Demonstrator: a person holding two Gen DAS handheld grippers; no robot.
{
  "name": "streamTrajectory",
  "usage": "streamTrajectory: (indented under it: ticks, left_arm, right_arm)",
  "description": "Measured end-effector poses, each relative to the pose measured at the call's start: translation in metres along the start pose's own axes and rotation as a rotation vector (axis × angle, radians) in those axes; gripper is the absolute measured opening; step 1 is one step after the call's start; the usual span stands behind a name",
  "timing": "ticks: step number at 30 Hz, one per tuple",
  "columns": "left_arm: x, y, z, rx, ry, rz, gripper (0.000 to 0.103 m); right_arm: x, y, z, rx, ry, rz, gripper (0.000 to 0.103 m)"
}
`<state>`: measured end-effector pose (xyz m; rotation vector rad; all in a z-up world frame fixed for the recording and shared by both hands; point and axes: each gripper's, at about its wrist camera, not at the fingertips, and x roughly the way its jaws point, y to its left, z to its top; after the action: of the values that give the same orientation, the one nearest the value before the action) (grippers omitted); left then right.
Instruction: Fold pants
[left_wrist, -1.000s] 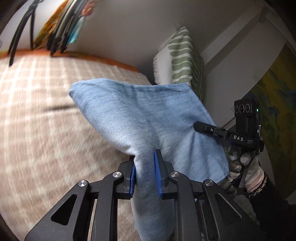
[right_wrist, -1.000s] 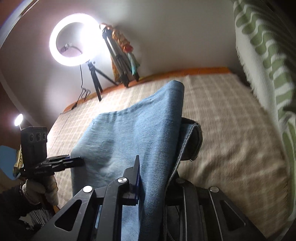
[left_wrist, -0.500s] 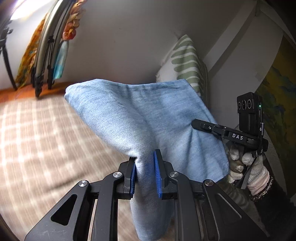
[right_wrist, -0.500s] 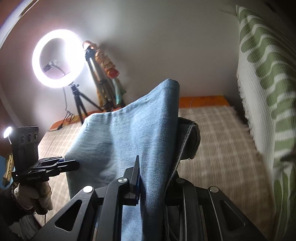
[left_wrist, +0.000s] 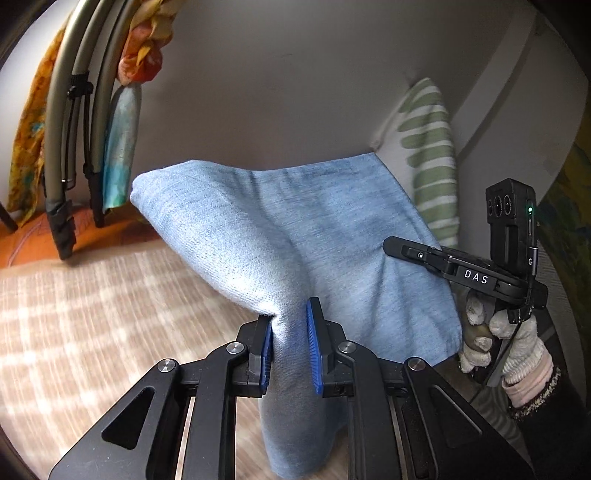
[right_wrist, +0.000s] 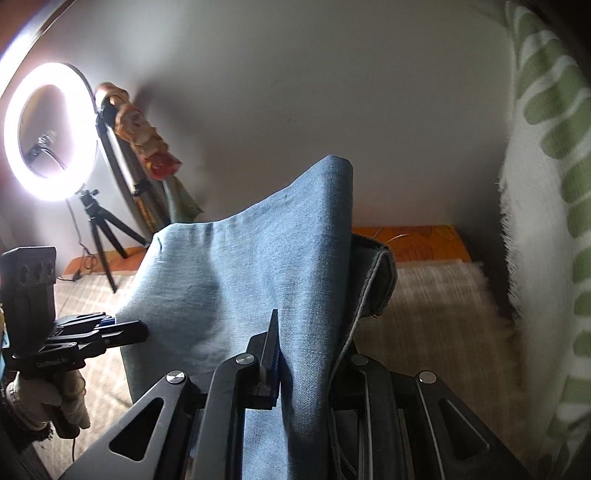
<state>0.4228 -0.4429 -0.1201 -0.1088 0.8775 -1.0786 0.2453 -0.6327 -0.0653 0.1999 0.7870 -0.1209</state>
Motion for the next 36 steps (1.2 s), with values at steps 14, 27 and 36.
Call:
streamTrajectory:
  ticks: [14, 27, 36]
  left_arm:
    - [0.032, 0.017, 0.004, 0.016, 0.058, 0.101, 0.015]
    - [0.013, -0.004, 0.008, 0.058, 0.080, 0.242, 0.029]
    - [-0.047, -0.038, 0.004, 0.125, -0.029, 0.260, 0.062]
  right_arm:
    - [0.057, -0.020, 0.004, -0.010, 0.096, -0.059, 0.015]
    - [0.040, -0.025, -0.007, 0.035, 0.064, -0.229, 0.068]
    - [-0.022, -0.005, -0.020, 0.006, -0.008, -0.234, 0.076]
